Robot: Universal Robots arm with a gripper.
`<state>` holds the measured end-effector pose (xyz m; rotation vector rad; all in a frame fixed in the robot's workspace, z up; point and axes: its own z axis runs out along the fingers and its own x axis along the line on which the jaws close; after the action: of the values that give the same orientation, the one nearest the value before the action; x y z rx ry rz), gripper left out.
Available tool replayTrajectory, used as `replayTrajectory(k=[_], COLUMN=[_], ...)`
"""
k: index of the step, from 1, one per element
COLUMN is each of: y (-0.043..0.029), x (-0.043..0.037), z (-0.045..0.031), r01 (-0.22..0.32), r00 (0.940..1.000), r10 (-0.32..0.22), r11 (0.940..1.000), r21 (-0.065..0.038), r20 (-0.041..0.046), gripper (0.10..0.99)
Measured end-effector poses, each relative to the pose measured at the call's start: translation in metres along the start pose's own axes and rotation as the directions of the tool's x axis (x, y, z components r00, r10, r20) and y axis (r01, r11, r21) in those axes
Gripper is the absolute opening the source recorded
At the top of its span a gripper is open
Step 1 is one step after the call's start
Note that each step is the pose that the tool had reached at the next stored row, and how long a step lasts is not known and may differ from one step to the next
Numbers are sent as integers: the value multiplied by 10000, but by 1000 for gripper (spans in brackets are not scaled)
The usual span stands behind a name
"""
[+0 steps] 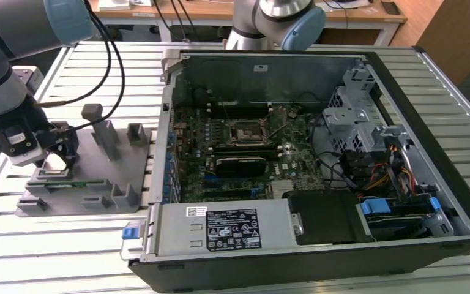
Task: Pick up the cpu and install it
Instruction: 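Pick up the cpu and move it towards the insertion slot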
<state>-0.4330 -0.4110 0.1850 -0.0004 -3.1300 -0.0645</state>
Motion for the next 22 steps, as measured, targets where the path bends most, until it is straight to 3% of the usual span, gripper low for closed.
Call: replayTrajectory(k=[10,11,13,22], y=[1,1,1,2], x=[0,0,0,1], z=[-16,-17,-17,-47], r01=[0,0,0,0], r00=[10000,10000,10000,10000], r10=[0,0,0,0], r11=[10000,10000,10000,10000], r21=[2,3,2,2], r20=[1,-1,0,0], gripper=[612,549,525,525])
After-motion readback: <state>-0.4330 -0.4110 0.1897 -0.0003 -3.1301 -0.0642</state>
